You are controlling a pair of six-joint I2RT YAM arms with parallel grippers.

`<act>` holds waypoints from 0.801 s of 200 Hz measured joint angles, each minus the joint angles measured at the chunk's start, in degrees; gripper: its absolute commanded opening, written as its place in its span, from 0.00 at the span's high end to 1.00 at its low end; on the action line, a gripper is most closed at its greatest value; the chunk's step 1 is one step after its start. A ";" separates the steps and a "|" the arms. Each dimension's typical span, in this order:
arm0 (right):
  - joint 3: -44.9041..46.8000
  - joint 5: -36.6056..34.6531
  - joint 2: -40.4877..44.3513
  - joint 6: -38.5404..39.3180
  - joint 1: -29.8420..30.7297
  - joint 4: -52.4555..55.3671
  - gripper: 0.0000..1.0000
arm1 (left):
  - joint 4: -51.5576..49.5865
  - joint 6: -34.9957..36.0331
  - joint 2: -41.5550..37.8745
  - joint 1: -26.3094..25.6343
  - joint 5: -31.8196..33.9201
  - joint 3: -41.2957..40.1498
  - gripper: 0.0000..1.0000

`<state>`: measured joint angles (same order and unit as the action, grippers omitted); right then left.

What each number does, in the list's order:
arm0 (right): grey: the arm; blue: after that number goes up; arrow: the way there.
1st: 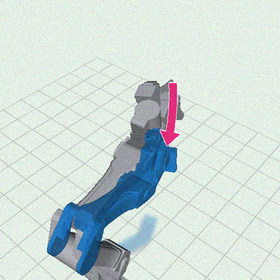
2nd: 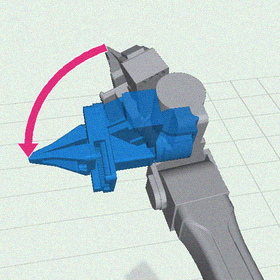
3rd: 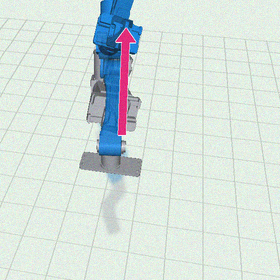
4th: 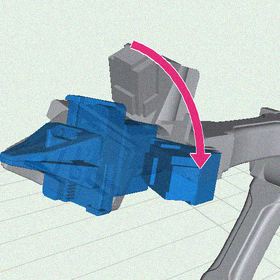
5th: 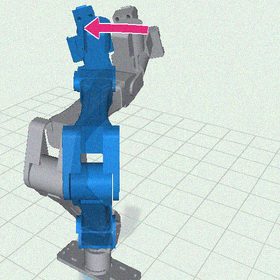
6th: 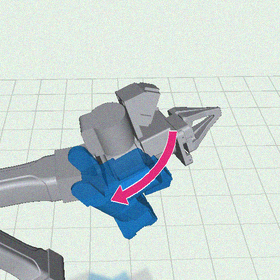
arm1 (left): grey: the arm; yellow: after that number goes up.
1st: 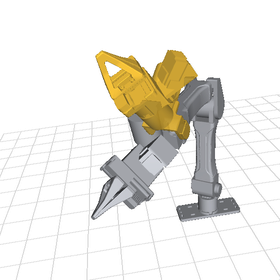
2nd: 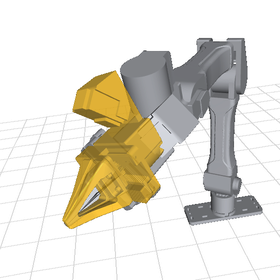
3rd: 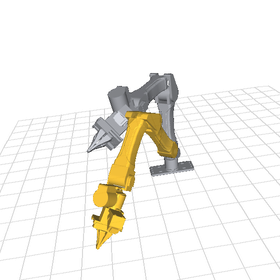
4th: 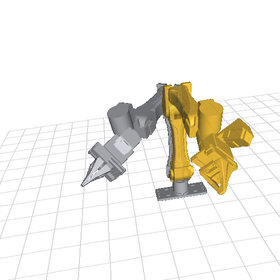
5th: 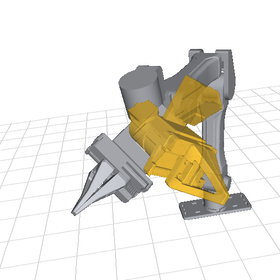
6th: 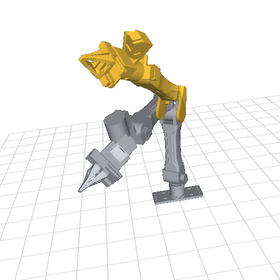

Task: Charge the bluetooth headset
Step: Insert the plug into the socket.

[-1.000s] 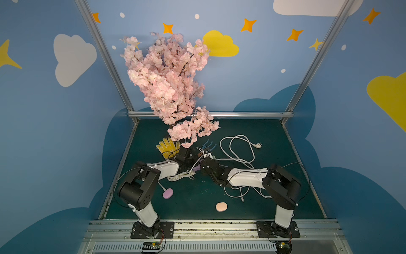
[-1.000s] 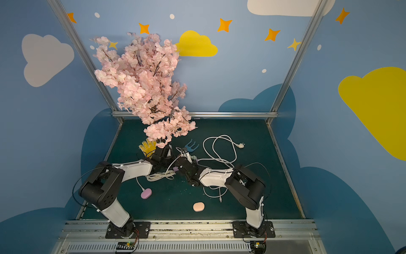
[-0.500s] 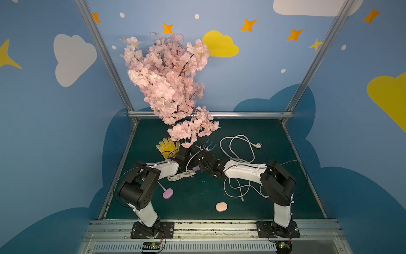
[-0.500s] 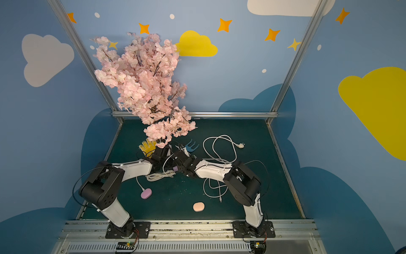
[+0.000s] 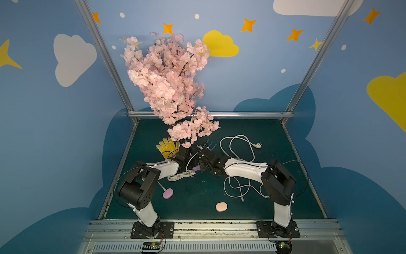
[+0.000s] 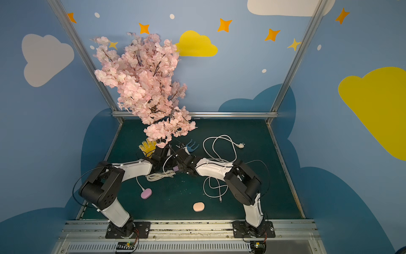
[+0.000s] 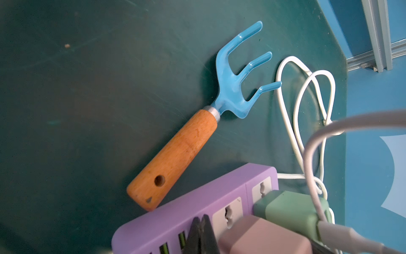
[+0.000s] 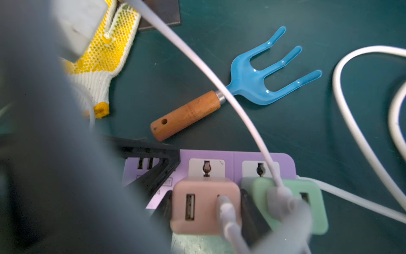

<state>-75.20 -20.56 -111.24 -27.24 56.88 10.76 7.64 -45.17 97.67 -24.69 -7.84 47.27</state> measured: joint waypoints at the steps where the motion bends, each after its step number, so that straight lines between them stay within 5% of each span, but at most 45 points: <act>1: -0.04 0.13 -0.07 0.02 -0.07 -0.02 1.00 | 0.00 0.00 0.00 0.00 0.00 0.00 0.97; 160: -4.11 4.72 -1.73 -1.20 -1.79 4.90 1.00 | -1.40 0.39 0.17 -0.02 0.09 0.85 0.97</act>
<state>-79.31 -15.84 -112.97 -28.45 55.09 15.66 6.24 -44.77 97.84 -24.71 -7.75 48.12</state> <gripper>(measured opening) 0.439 0.049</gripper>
